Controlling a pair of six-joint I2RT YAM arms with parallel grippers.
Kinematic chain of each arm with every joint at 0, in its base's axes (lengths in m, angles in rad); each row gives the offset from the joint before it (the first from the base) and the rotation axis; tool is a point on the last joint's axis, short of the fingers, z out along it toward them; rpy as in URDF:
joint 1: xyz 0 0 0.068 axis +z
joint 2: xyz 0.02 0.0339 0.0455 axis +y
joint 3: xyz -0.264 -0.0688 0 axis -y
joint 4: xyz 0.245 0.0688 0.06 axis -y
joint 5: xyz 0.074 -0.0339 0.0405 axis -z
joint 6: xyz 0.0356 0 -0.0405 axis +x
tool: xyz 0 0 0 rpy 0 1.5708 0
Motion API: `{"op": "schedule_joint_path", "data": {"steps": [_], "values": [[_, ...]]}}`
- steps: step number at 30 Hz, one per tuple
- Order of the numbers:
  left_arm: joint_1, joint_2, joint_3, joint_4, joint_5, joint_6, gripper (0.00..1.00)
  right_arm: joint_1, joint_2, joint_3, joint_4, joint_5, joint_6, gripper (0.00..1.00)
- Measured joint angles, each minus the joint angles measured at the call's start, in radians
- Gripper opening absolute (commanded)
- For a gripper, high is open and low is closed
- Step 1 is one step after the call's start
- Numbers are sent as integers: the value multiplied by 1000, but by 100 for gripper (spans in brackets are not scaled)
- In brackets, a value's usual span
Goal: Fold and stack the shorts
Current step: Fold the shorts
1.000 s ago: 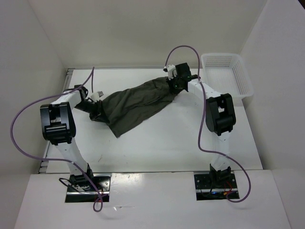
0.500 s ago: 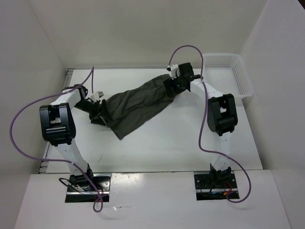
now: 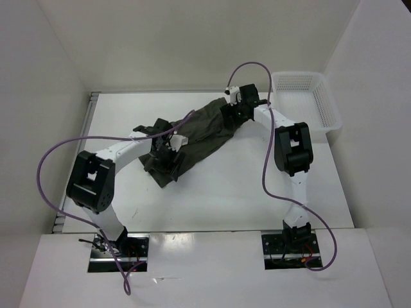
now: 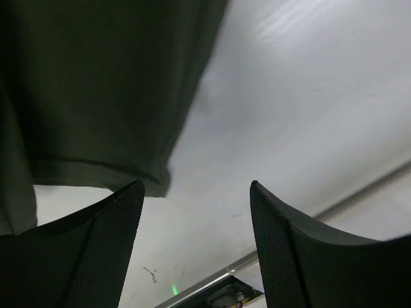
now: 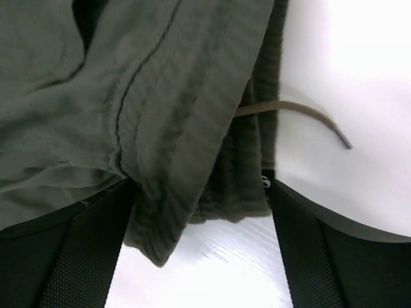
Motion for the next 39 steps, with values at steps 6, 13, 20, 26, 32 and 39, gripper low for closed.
{"op": "schedule_joint_path", "data": {"steps": [6,13,20,26,32,39], "values": [[0,102,-29,66,-161,0,74,0,26,-37,-2,-21,-22,52],[9,103,-113,179,-299,0,74,5,-53,-180,31,-61,-101,12],[184,89,-141,251,-352,-5,73,61,-314,-511,-35,-142,-113,39],[236,89,-119,286,-425,-1,73,123,-472,-634,-134,-244,-25,82],[295,33,-18,204,-299,-1,73,118,-572,-634,-144,-277,22,87],[455,-122,61,54,23,0,73,118,-668,-669,-151,-242,-3,63]]}}
